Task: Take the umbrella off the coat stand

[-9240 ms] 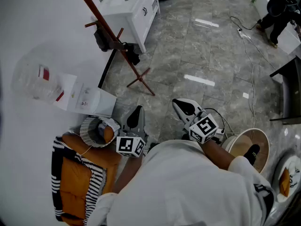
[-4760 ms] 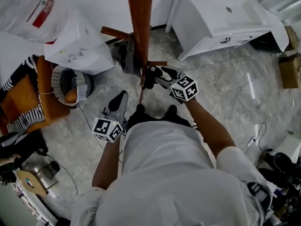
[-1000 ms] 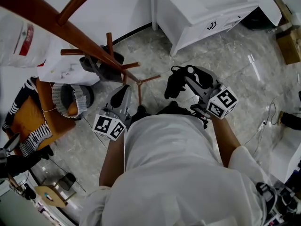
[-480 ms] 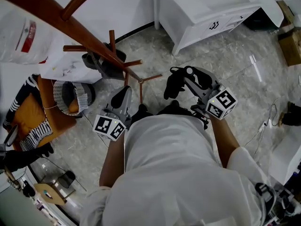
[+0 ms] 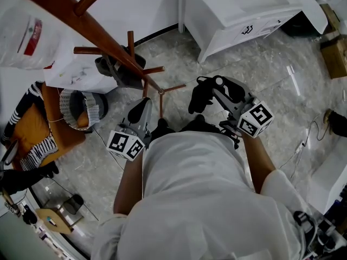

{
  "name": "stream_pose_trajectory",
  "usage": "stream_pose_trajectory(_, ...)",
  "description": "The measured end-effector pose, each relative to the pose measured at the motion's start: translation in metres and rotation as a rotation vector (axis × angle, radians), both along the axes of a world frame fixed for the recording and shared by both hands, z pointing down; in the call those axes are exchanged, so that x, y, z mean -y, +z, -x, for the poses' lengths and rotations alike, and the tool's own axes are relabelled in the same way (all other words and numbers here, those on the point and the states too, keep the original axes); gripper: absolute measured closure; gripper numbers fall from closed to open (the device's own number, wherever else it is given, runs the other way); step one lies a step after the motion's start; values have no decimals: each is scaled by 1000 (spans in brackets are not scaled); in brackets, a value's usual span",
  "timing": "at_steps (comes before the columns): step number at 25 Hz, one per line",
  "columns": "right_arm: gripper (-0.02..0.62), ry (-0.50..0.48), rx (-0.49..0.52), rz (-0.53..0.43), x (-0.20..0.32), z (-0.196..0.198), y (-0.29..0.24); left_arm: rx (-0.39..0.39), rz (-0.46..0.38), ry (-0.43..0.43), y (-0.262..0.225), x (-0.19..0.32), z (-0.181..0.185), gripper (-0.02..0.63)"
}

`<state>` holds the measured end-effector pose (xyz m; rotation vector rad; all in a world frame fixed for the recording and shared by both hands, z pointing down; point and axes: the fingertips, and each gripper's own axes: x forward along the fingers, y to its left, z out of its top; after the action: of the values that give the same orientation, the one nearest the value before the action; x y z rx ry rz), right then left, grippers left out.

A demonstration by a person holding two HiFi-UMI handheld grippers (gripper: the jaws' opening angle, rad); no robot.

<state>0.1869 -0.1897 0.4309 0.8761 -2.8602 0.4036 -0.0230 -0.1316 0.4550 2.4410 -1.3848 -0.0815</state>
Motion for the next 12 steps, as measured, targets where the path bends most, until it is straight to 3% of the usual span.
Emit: stream_pose_trajectory(12, 413, -24, -7, -15, -3, 1, 0, -4, 9, -2, 6, -4, -4, 589)
